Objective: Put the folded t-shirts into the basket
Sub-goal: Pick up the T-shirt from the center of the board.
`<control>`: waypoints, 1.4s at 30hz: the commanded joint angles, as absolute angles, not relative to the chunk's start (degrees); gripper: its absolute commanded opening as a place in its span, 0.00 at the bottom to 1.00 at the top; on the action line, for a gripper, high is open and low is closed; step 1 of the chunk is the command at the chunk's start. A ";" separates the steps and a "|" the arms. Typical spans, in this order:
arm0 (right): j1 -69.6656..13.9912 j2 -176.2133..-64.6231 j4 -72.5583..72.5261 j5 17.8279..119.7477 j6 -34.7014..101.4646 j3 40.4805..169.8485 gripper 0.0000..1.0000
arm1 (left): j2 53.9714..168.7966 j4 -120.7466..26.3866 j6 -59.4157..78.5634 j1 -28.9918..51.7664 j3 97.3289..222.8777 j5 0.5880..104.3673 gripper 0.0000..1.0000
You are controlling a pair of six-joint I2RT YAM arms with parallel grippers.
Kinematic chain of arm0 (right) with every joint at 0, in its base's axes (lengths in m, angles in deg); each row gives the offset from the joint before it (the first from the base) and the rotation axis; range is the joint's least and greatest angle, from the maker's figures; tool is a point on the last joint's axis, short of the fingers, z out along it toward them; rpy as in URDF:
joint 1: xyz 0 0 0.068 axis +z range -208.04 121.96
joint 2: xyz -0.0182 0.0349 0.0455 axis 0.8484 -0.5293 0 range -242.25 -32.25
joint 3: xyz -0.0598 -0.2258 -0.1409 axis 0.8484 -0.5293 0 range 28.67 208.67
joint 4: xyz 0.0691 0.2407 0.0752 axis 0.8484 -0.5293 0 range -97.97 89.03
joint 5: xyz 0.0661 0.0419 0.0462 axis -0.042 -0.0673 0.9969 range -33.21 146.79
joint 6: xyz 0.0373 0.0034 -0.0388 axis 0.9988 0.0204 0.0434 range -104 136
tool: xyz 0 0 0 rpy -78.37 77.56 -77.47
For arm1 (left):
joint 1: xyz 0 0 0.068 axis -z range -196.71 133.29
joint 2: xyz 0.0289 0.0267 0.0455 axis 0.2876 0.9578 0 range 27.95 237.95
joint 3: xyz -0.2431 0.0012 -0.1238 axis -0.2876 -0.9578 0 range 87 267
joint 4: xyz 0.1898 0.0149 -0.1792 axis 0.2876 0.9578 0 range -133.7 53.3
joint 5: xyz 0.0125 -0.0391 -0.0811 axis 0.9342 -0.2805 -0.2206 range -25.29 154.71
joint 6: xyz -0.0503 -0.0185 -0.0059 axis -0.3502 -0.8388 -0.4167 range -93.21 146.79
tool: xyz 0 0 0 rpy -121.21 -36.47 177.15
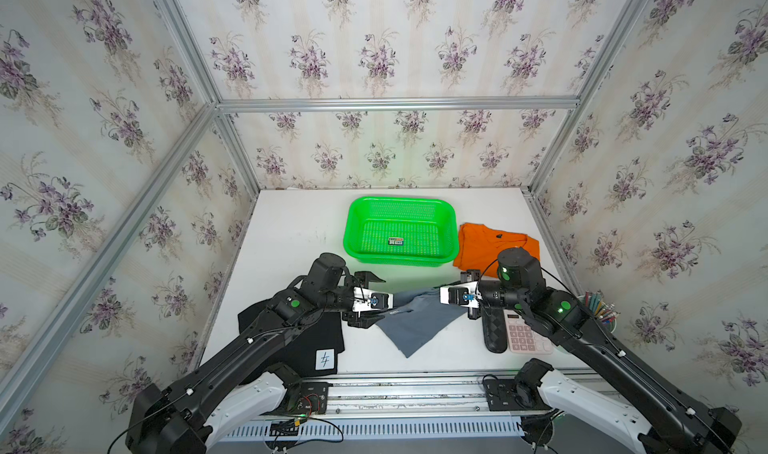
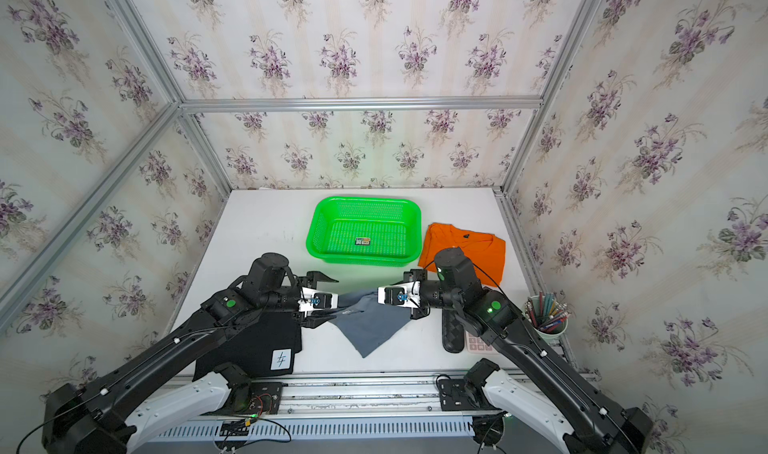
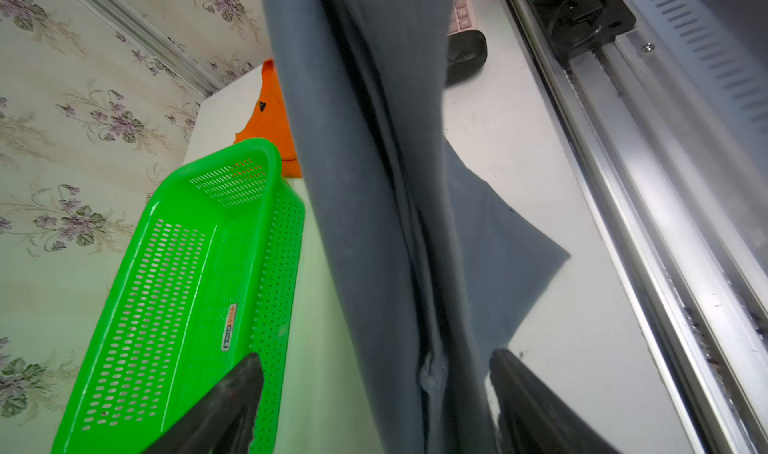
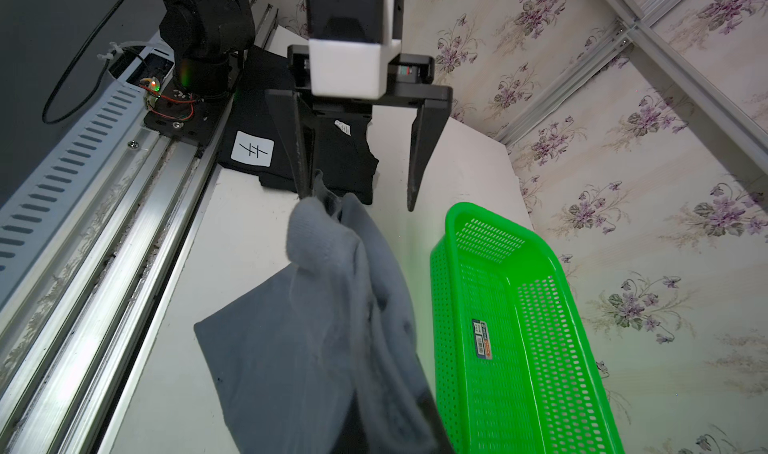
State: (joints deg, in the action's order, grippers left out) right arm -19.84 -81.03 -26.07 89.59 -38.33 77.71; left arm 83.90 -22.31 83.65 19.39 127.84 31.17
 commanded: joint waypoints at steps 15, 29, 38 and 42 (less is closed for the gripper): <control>-19.82 -83.67 -30.84 87.50 -42.60 86.02 0.00 | 85.38 -17.37 77.81 18.80 130.41 14.07 0.87; -19.81 -86.16 -31.24 84.78 -40.04 89.08 0.00 | 82.24 -22.47 78.88 18.81 123.32 28.18 0.87; -19.87 -86.12 -30.91 84.86 -38.24 90.81 0.00 | 83.11 -23.75 78.62 18.88 122.51 27.64 0.87; -19.89 -86.39 -30.84 85.07 -37.77 91.36 0.00 | 83.95 -24.27 78.71 18.88 122.12 27.98 0.87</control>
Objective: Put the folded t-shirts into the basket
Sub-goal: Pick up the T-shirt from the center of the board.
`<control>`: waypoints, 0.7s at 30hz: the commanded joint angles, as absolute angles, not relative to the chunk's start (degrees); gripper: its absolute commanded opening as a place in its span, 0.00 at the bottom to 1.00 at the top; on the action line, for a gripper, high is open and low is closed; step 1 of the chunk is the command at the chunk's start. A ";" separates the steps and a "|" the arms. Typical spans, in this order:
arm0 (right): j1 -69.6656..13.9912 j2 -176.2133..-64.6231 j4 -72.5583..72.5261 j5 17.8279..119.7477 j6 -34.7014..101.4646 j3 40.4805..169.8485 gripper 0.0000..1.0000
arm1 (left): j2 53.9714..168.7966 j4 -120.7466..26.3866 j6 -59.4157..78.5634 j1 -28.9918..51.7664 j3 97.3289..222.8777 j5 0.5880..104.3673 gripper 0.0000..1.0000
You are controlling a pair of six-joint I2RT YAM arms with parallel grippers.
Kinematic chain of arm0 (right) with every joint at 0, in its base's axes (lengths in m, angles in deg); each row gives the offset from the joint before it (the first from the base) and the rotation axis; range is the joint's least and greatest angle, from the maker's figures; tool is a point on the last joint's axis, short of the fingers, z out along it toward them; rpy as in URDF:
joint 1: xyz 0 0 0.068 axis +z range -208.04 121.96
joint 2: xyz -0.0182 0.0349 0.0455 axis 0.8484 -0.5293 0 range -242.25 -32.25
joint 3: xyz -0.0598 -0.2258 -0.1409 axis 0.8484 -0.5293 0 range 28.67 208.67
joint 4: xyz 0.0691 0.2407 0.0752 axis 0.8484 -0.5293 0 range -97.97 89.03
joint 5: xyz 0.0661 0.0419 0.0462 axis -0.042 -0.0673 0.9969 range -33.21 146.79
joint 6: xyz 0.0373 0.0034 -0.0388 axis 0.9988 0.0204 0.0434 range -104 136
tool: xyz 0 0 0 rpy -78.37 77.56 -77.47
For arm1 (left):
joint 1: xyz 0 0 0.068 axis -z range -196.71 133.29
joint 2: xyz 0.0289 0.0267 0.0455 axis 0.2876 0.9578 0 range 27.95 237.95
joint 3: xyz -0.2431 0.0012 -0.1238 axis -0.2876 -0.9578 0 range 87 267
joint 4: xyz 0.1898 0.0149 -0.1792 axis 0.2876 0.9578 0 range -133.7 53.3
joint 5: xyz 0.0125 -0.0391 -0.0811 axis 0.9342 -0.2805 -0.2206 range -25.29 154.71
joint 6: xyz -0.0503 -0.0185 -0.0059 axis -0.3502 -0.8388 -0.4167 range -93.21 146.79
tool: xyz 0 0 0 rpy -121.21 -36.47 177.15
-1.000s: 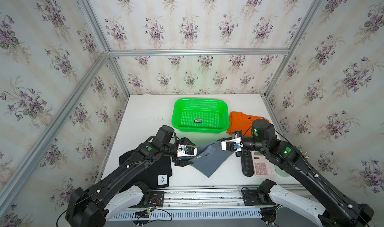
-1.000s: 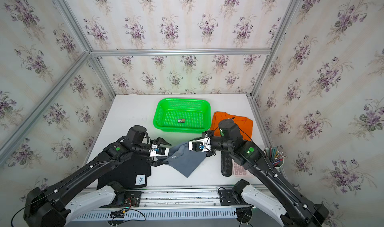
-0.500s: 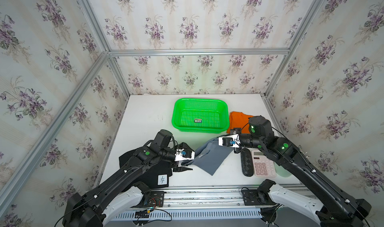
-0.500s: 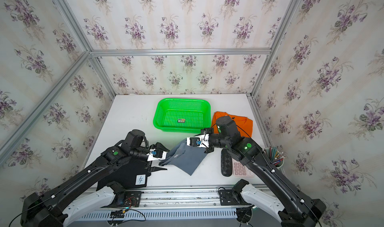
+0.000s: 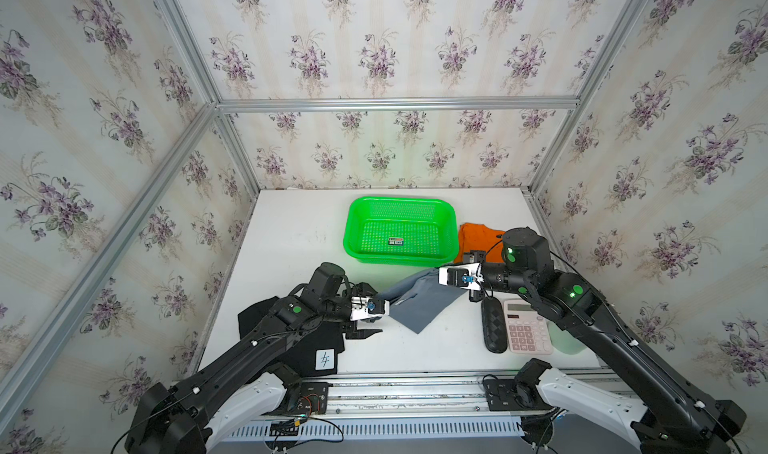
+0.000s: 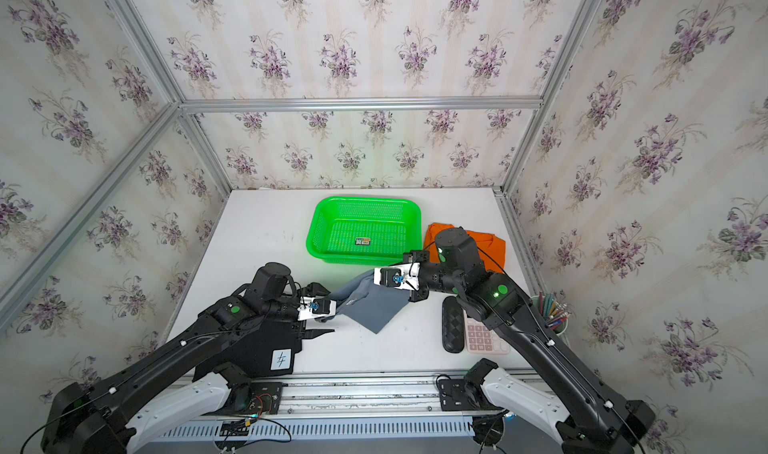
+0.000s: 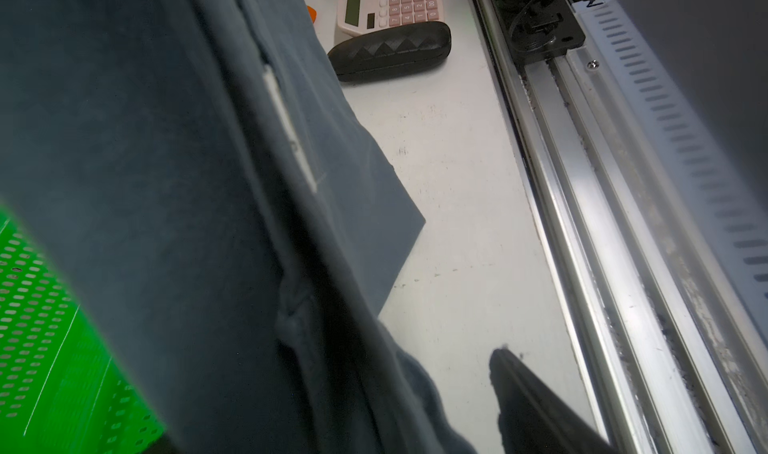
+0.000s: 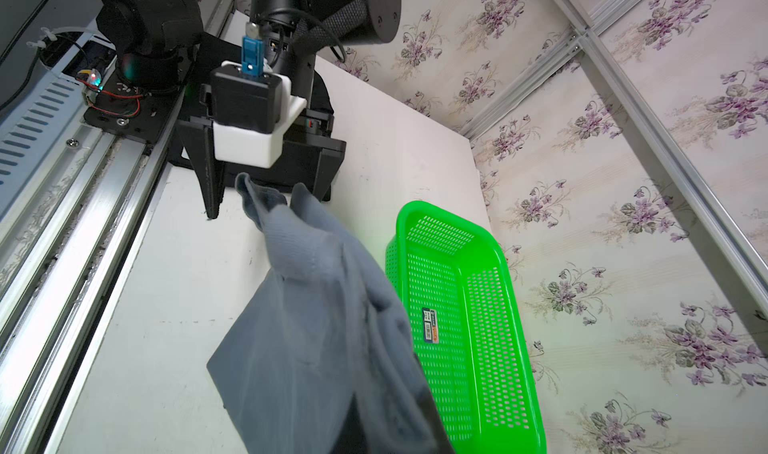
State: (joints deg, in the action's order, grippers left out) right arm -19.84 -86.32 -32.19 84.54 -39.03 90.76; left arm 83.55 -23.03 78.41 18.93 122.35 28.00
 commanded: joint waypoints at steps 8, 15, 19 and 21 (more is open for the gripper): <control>-19.90 -86.22 -30.74 85.16 -36.94 91.24 0.00 | 84.83 -23.98 81.32 18.88 123.53 35.32 0.35; -22.90 -88.33 -28.51 84.57 -30.79 91.08 0.00 | 83.16 -21.02 83.11 18.88 127.26 36.82 0.00; -24.31 -89.43 -23.00 81.89 -24.54 90.04 0.00 | 83.07 -17.70 85.27 18.66 130.80 38.79 0.00; -25.98 -89.67 -18.54 81.14 -20.60 89.06 0.00 | 84.91 -15.05 87.30 18.07 134.07 40.61 0.00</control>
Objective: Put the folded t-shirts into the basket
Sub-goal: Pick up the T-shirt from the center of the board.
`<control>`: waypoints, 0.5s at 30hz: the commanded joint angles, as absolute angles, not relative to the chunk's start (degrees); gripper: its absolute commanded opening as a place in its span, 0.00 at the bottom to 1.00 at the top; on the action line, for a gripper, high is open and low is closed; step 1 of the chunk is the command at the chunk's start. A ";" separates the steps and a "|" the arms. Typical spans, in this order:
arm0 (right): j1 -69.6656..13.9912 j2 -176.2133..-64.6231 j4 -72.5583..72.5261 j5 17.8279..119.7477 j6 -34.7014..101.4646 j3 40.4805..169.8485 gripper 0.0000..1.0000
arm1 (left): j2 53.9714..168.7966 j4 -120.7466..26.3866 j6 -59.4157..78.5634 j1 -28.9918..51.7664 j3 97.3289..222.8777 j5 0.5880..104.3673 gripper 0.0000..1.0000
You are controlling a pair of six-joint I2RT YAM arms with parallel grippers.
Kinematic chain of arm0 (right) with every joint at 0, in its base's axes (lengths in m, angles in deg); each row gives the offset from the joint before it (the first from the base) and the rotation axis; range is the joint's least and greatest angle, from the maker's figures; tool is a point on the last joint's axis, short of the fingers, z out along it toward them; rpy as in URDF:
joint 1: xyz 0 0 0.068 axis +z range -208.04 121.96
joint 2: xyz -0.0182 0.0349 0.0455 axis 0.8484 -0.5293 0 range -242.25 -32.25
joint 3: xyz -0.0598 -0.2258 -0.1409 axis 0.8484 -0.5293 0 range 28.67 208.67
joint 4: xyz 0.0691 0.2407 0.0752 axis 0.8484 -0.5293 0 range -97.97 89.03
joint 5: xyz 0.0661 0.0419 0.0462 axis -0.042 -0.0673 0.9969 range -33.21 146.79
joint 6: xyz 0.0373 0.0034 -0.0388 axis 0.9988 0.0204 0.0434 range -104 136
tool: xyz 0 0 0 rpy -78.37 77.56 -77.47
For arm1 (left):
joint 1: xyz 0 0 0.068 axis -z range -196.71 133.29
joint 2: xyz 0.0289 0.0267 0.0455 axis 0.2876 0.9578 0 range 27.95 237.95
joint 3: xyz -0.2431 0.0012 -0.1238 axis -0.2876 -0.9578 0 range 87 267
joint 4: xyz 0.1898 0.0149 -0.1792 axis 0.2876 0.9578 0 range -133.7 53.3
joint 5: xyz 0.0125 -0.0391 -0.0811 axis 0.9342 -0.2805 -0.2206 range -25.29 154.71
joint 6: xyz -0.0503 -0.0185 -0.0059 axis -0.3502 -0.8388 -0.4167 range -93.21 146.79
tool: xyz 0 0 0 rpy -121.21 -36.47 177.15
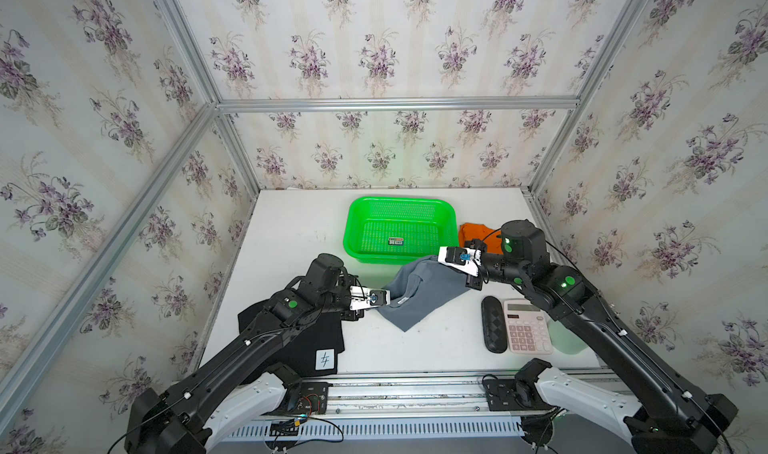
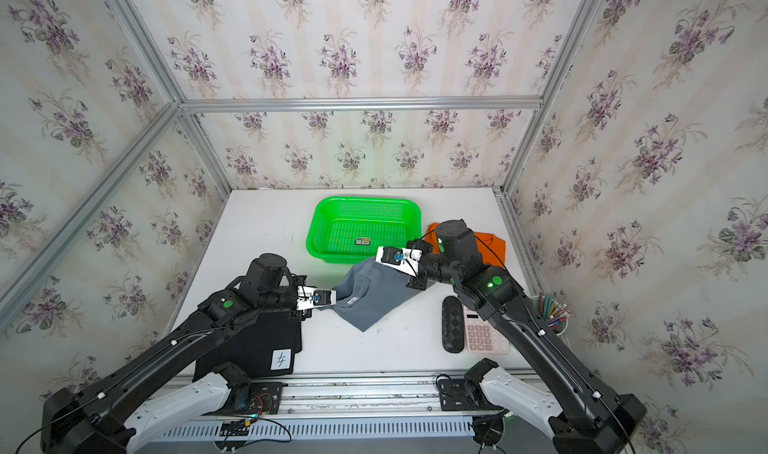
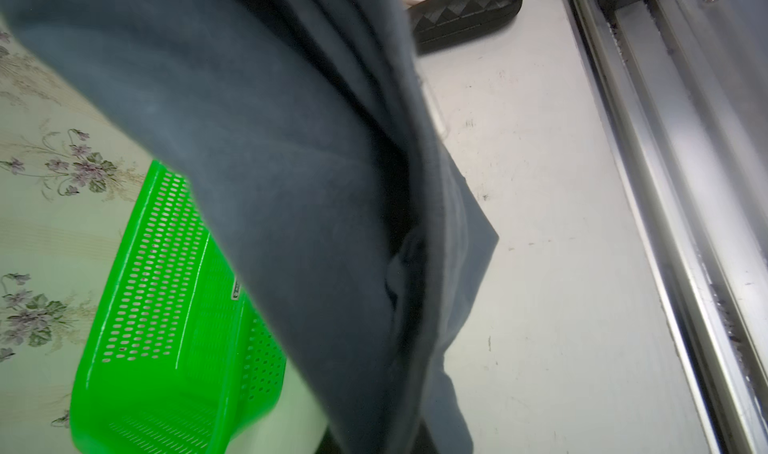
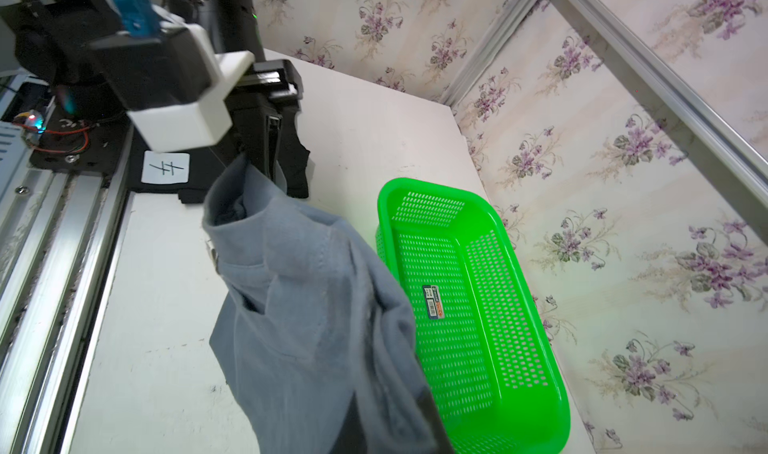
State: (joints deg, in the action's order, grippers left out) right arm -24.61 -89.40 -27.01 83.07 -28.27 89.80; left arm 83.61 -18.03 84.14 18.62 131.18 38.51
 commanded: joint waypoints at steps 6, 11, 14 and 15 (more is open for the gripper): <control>-30.44 -92.06 -6.80 83.65 -11.43 86.27 0.00 | 95.08 -4.95 88.15 11.91 149.40 43.63 0.00; -30.53 -96.06 2.87 80.67 -6.50 84.43 0.00 | 107.20 0.39 90.19 7.48 164.36 42.76 0.00; -30.78 -99.44 5.79 81.15 -6.45 85.12 0.00 | 115.11 4.75 90.50 5.76 172.83 43.79 0.00; -30.79 -100.50 6.14 81.49 -7.65 85.44 0.00 | 117.39 5.94 90.14 5.59 175.24 43.87 0.00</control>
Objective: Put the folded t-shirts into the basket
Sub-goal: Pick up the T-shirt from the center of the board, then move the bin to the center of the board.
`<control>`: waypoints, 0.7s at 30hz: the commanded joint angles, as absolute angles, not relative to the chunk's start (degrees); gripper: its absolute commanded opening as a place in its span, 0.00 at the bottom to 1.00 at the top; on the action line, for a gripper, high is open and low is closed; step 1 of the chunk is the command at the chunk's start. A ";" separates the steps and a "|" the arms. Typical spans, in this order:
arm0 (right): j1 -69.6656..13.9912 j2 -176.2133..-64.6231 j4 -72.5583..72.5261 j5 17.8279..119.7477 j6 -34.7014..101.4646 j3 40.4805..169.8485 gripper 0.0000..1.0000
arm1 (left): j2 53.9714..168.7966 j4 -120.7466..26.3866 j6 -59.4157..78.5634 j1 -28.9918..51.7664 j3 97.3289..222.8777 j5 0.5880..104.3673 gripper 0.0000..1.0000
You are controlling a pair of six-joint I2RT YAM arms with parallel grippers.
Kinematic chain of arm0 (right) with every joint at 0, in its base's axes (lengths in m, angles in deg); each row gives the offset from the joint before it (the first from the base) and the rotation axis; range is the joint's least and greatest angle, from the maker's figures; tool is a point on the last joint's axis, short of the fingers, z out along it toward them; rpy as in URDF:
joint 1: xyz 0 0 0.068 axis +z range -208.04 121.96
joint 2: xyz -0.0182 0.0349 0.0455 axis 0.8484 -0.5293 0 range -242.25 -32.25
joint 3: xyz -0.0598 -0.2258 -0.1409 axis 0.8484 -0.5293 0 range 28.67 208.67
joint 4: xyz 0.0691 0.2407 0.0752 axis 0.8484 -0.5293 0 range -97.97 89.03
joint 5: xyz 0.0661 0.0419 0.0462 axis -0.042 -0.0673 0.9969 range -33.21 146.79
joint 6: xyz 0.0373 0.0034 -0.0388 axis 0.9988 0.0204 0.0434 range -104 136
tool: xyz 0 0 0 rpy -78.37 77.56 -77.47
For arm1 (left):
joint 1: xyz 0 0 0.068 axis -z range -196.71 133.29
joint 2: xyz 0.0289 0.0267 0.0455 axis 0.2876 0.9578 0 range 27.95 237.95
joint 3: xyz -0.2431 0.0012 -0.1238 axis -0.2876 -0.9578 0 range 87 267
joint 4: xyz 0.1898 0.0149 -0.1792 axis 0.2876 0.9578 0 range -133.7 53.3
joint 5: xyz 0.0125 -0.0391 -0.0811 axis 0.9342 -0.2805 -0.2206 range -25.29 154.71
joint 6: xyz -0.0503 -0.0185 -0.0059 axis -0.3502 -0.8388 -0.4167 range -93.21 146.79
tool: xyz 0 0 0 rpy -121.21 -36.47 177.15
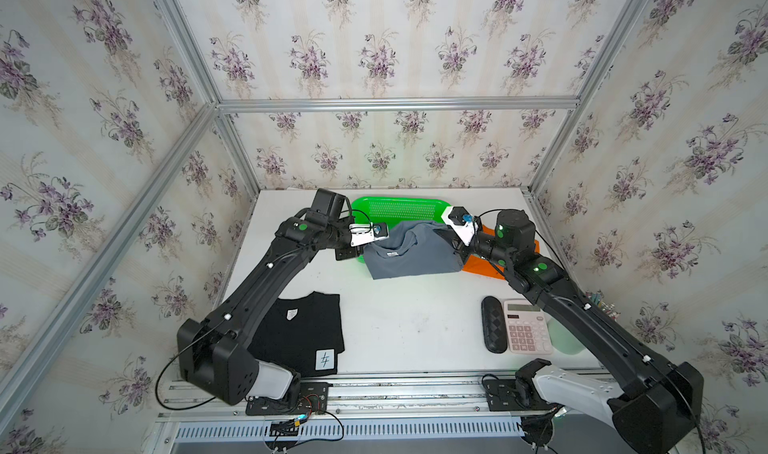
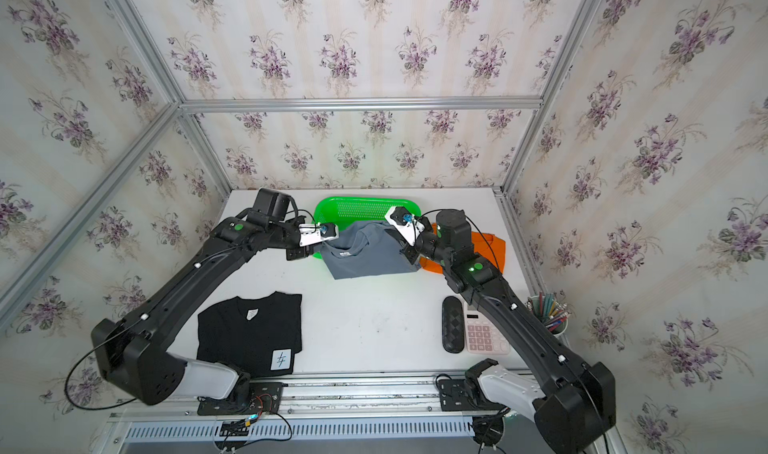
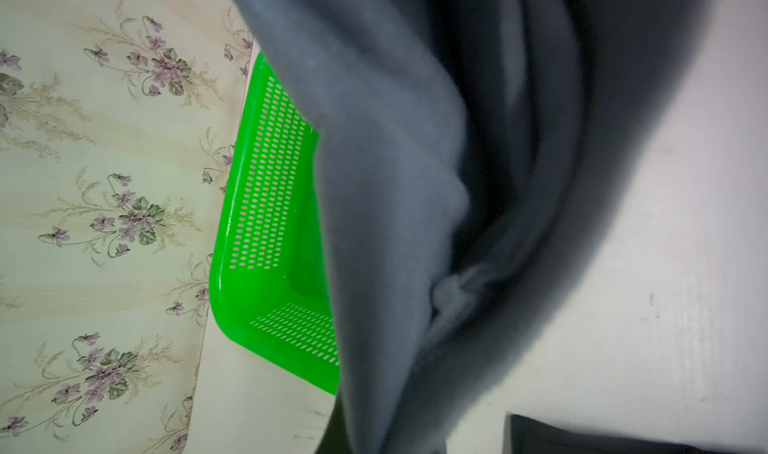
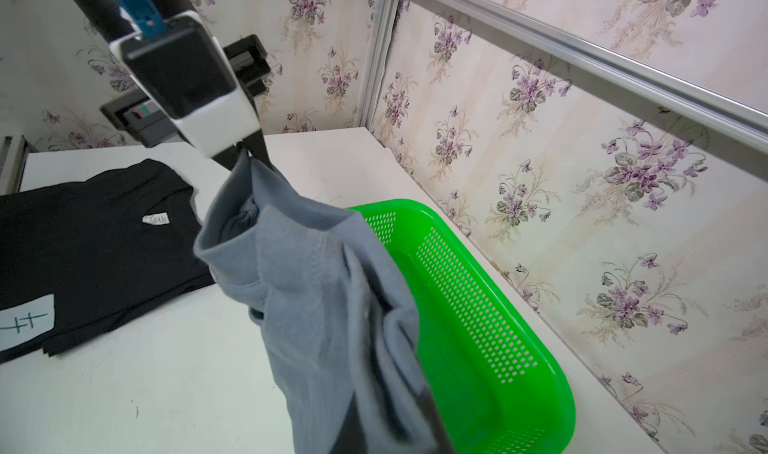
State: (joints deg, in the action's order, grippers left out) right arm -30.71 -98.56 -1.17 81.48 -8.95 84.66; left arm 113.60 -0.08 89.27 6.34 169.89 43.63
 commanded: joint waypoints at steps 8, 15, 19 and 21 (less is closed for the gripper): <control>-35.19 -109.28 10.49 80.96 -0.89 85.96 0.00 | 130.91 9.69 88.98 4.18 189.11 48.17 0.00; -37.18 -113.05 23.05 77.51 5.28 79.35 0.00 | 139.85 5.47 85.59 4.21 194.93 55.36 0.00; -38.97 -116.64 25.06 77.57 7.73 79.43 0.00 | 142.13 -0.85 82.53 4.26 194.42 59.04 0.00; -39.34 -118.21 25.26 77.43 8.25 80.00 0.00 | 142.88 -3.86 80.59 4.36 194.54 59.53 0.00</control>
State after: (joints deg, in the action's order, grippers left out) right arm -38.82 -116.96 20.33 78.88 5.69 79.24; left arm 142.39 2.98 84.53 4.39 194.17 55.32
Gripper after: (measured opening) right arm 0.082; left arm 0.101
